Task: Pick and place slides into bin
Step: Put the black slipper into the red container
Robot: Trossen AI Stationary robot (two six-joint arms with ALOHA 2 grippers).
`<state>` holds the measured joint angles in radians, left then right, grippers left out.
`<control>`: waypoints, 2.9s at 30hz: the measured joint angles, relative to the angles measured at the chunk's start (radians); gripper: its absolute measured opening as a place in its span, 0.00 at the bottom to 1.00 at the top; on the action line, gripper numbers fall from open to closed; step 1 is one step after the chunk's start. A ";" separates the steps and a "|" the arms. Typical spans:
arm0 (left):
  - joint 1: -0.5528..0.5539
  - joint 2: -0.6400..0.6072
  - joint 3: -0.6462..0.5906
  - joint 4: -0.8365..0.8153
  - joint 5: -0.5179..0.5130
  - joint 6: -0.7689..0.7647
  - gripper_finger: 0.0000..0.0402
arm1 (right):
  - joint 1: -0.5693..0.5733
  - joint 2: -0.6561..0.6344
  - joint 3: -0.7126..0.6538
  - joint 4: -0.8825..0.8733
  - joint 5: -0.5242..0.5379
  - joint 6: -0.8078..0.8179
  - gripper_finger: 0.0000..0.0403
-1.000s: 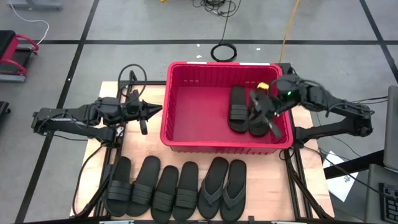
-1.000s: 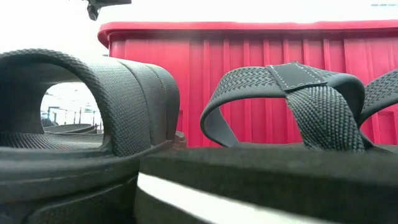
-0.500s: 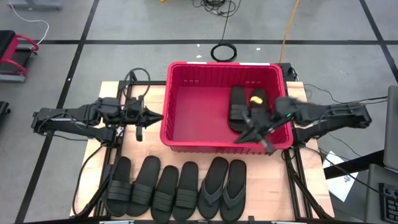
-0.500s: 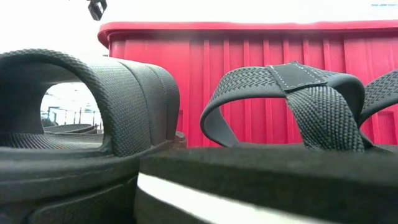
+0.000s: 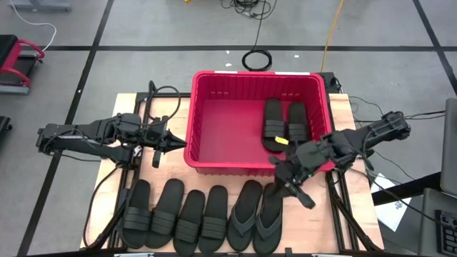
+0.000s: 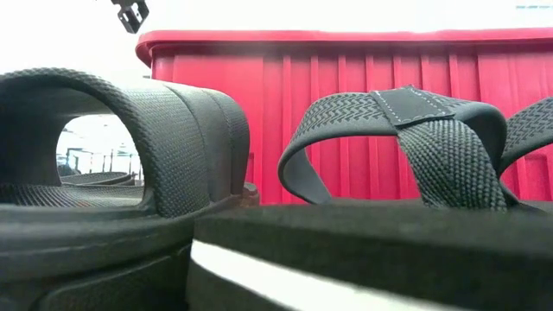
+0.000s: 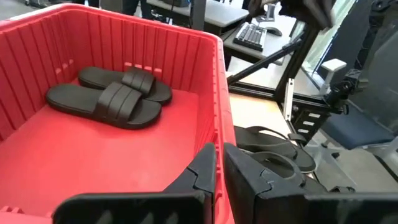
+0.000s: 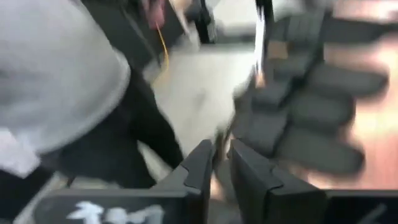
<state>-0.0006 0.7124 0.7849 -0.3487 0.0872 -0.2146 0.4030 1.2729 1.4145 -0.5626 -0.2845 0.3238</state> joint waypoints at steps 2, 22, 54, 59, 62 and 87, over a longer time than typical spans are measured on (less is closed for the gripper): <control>0.000 0.000 0.000 0.001 0.000 -0.001 0.06 | 0.033 0.002 0.031 -0.118 0.000 0.012 0.17; 0.000 0.001 0.000 0.075 -0.010 -0.128 0.06 | 0.240 0.005 -0.238 -0.221 0.085 -0.037 0.50; 0.000 0.001 0.000 0.078 -0.008 -0.161 0.06 | 0.267 0.281 -0.481 0.328 0.228 -0.145 0.57; 0.000 0.001 0.000 0.077 -0.008 -0.161 0.06 | 0.265 0.280 -0.502 0.343 0.229 -0.152 0.57; 0.000 0.001 0.000 0.077 -0.008 -0.160 0.06 | 0.266 0.280 -0.523 0.387 0.226 -0.132 0.57; 0.000 0.001 0.000 0.077 -0.008 -0.161 0.06 | 0.269 0.349 -0.547 0.485 0.176 -0.091 0.33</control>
<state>-0.0002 0.7133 0.7848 -0.2717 0.0794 -0.3756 0.6716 1.6220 0.8677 -0.0771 -0.1082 0.2329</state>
